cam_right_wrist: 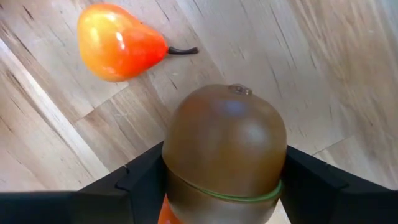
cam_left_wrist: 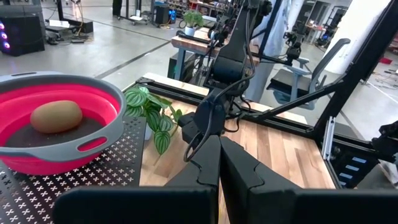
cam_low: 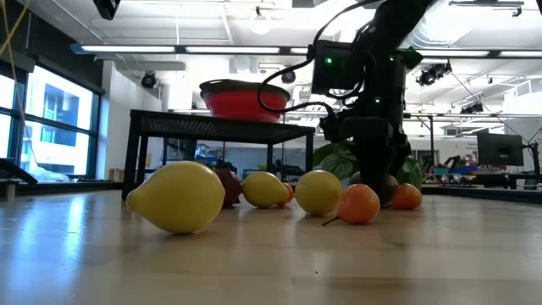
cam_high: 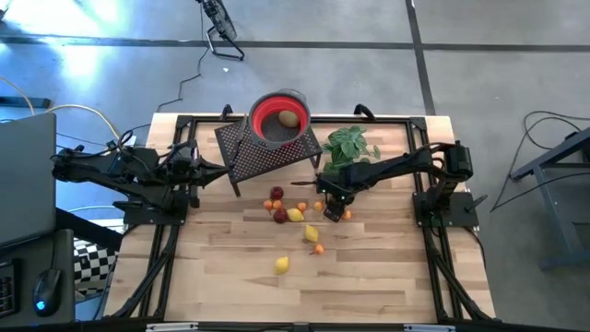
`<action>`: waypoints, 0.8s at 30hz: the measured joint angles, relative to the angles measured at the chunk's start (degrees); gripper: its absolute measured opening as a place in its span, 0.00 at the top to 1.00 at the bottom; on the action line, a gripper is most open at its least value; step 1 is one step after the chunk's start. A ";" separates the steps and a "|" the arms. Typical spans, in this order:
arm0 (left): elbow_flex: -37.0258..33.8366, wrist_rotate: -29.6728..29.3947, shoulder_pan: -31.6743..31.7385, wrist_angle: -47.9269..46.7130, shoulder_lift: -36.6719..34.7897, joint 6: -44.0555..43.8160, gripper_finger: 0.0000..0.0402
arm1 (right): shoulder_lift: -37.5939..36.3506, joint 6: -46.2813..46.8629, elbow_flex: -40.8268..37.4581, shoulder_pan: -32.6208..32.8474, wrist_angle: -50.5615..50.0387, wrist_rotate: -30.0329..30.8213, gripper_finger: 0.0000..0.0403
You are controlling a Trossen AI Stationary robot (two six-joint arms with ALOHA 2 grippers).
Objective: Pick & Place Fruit
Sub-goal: Put the green kiwi into the red basket on the shelf
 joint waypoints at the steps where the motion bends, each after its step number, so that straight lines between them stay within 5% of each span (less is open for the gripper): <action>1: 0.00 0.00 -0.01 0.00 -0.01 0.00 1.00 | 0.00 -0.15 0.00 0.00 0.00 -0.02 0.38; 24: 0.00 0.00 0.00 0.00 0.00 0.00 1.00 | -0.66 -1.47 0.00 0.00 -0.32 -1.29 0.40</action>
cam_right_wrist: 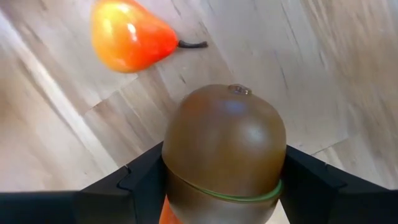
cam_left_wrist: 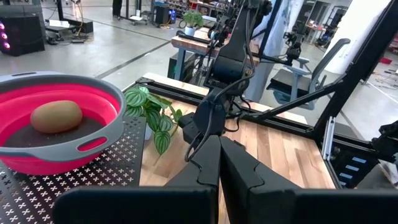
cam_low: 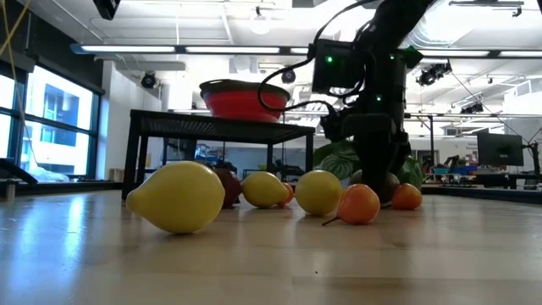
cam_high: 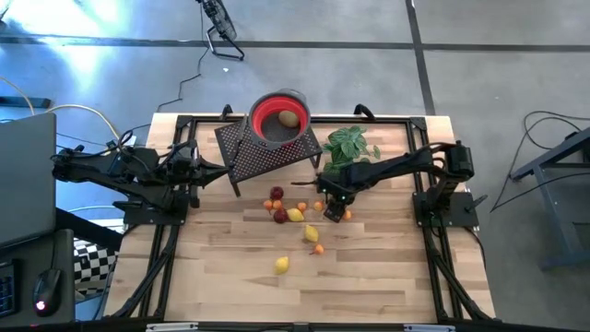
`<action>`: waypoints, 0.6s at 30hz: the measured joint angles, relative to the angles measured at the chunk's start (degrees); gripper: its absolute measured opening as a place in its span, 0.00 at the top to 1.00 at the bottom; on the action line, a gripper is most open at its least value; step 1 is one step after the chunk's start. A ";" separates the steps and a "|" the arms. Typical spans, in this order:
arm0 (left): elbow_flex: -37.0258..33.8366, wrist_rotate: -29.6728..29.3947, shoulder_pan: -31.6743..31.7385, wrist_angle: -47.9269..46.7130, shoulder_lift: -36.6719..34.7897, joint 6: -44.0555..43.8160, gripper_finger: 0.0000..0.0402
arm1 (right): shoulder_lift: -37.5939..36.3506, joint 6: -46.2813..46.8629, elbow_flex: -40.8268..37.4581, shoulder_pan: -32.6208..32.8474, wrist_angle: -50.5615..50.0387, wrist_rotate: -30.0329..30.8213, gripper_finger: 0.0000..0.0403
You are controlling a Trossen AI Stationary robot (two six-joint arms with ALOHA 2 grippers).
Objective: Pick & Place Fruit
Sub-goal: Put the green kiwi into the red basket on the shelf
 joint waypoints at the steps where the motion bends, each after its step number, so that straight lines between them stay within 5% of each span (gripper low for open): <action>1: 0.00 0.00 -0.02 0.00 0.01 0.00 1.00 | -0.38 -0.21 0.00 0.00 0.18 0.02 0.40; 18: 0.00 0.00 -0.02 0.00 0.01 0.01 1.00 | -16.60 -3.22 0.00 -6.00 5.00 -0.60 0.41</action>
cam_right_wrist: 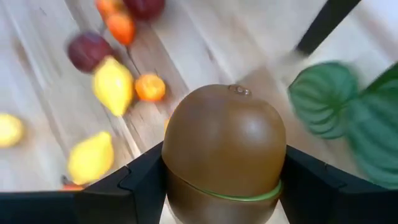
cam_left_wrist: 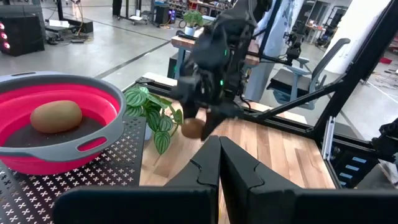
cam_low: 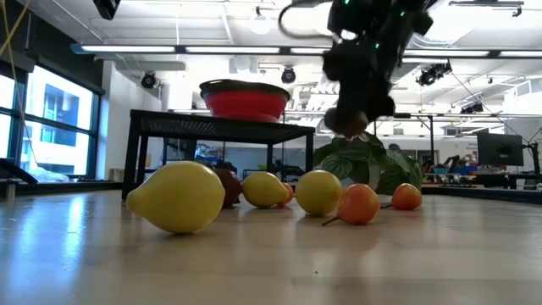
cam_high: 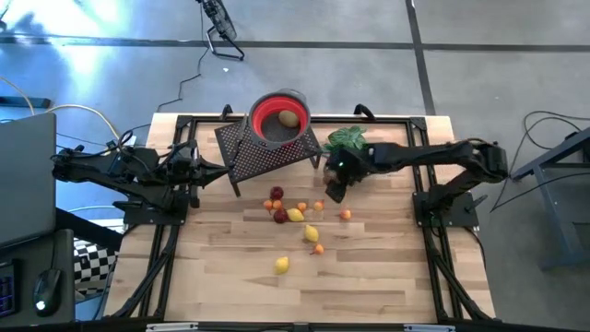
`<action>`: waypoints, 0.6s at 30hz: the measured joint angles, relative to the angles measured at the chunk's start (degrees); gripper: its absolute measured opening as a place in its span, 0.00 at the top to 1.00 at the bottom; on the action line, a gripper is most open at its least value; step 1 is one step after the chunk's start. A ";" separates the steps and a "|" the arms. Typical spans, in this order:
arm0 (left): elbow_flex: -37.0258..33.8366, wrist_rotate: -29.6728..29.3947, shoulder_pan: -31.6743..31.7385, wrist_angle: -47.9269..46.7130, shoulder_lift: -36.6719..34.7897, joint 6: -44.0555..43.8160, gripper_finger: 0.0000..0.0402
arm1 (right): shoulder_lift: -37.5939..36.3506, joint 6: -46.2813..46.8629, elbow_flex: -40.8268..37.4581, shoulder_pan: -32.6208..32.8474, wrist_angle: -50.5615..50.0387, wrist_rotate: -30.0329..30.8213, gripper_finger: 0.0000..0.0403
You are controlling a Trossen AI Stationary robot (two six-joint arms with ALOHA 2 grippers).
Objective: Pick & Place Fruit
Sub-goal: Put the green kiwi into the red basket on the shelf
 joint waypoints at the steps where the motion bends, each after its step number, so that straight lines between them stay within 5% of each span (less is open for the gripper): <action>1: 0.00 0.02 0.01 0.01 -0.01 -0.01 1.00 | -1.07 0.01 0.00 -0.25 0.82 -0.03 0.40; 11: 0.00 -0.42 0.00 0.48 0.01 -0.01 1.00 | -11.85 0.15 0.00 -3.92 18.03 -1.52 0.40; 18: 0.00 -0.57 0.00 2.65 0.01 -0.01 1.00 | -12.98 0.10 0.04 -6.73 34.94 -4.73 0.40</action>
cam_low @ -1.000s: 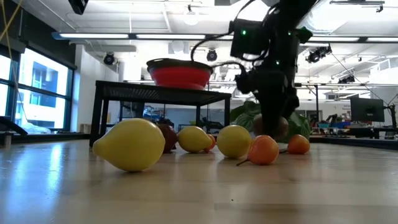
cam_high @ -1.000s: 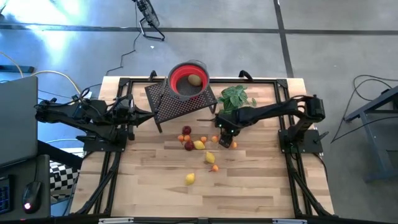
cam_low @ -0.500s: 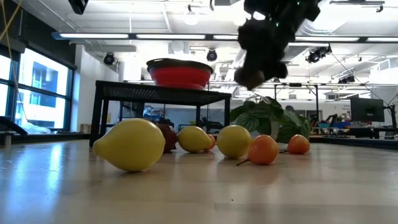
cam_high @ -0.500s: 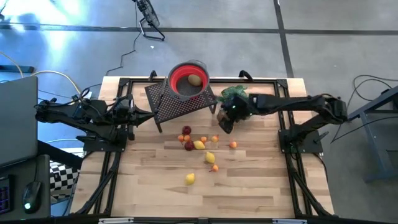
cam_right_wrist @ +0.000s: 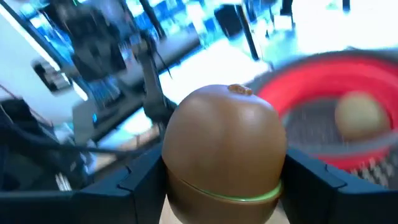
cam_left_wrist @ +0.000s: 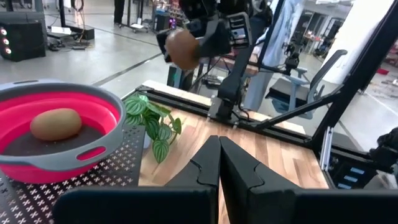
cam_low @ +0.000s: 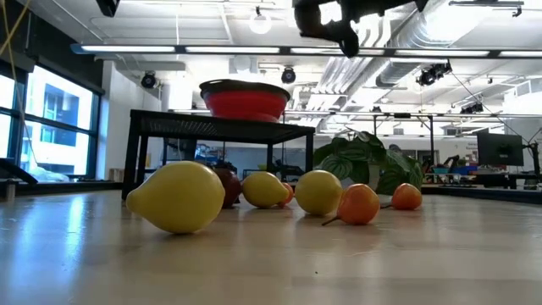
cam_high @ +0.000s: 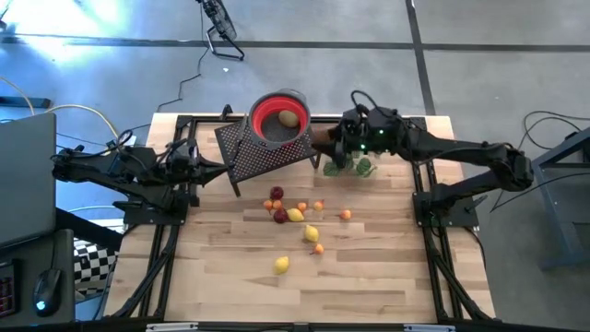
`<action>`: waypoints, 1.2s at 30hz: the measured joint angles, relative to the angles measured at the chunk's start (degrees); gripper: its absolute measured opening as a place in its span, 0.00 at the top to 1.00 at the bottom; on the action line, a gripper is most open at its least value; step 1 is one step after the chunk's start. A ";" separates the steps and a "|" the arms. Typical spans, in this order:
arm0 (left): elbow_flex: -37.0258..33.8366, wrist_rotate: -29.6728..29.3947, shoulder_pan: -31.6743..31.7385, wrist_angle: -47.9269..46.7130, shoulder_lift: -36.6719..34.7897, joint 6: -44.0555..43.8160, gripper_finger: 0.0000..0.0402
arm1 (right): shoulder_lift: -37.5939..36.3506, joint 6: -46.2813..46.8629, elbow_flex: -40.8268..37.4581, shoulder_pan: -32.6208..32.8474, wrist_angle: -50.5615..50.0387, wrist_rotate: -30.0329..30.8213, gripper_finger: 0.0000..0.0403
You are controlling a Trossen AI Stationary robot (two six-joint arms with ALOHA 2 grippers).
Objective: Pick & Place Fruit
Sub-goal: Put the green kiwi into the red basket on the shelf
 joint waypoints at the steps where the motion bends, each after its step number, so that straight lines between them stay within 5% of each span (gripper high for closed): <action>1: 0.00 0.00 0.02 0.35 -0.02 0.00 1.00 | 0.23 -0.12 0.00 -0.39 1.56 -0.05 0.40; 8: 0.00 0.02 0.01 0.90 -0.02 0.00 1.00 | 3.80 -2.82 3.71 -1.82 3.93 -0.80 0.40; 24: 0.00 0.04 0.01 0.83 0.00 0.00 1.00 | 25.54 -18.25 33.84 -1.87 -17.73 -0.79 0.40; 36: 0.00 0.07 0.00 0.83 0.00 0.00 1.00 | 36.92 -23.96 40.57 -4.48 -17.86 0.06 0.40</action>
